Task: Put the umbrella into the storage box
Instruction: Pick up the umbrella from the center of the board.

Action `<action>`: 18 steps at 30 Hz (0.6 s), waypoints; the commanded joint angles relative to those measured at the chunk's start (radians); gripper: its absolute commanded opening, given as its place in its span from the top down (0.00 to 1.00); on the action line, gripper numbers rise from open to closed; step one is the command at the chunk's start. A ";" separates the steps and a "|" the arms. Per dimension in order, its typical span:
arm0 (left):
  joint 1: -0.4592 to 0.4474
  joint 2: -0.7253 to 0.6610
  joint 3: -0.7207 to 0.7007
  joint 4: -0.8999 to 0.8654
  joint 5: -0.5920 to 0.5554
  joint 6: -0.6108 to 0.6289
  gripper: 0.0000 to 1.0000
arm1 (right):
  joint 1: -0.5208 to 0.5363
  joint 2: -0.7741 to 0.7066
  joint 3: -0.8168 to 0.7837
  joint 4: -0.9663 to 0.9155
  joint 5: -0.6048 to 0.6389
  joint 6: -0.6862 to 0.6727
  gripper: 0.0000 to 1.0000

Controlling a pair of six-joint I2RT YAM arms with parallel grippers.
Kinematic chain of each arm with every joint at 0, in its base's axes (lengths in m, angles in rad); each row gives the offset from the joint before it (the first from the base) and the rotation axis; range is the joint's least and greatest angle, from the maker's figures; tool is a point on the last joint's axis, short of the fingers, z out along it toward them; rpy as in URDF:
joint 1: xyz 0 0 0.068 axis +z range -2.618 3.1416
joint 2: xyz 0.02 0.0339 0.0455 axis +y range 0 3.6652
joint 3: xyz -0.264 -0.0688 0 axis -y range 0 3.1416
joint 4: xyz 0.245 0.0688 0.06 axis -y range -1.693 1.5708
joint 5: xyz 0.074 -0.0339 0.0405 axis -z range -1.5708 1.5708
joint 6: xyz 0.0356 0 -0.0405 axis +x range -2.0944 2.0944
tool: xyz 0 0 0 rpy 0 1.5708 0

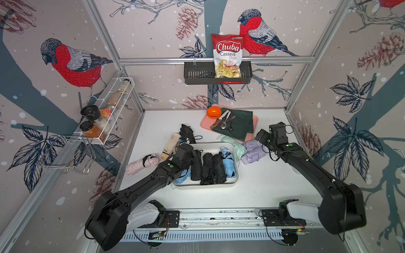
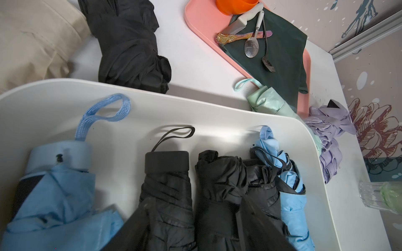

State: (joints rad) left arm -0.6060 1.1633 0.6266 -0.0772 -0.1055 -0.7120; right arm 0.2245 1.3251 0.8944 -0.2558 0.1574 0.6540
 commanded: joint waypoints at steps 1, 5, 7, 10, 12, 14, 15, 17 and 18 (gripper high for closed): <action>0.001 0.022 0.020 0.056 -0.025 0.026 0.29 | -0.048 0.081 0.061 -0.024 -0.088 -0.039 0.01; 0.002 0.054 0.036 0.049 -0.050 0.029 0.27 | -0.091 0.209 0.135 -0.055 -0.140 -0.053 0.01; 0.002 0.069 0.041 0.045 -0.059 0.030 0.27 | -0.102 0.261 0.158 -0.052 -0.167 -0.056 0.01; 0.002 0.086 0.046 0.043 -0.064 0.029 0.27 | -0.109 0.316 0.182 -0.045 -0.188 -0.054 0.01; 0.002 0.094 0.046 0.045 -0.065 0.028 0.26 | -0.112 0.345 0.194 -0.048 -0.182 -0.052 0.01; 0.002 0.099 0.047 0.044 -0.066 0.028 0.25 | -0.119 0.367 0.198 -0.050 -0.181 -0.050 0.01; 0.002 0.103 0.047 0.045 -0.066 0.029 0.25 | -0.123 0.377 0.196 -0.048 -0.183 -0.047 0.01; 0.003 0.107 0.046 0.045 -0.066 0.029 0.25 | -0.127 0.391 0.192 -0.044 -0.193 -0.045 0.01; 0.004 0.109 0.048 0.045 -0.066 0.029 0.24 | -0.129 0.397 0.187 -0.039 -0.196 -0.043 0.01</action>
State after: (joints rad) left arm -0.6056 1.2675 0.6655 -0.0650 -0.1596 -0.6987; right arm 0.0975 1.7107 1.0824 -0.2951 -0.0170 0.6056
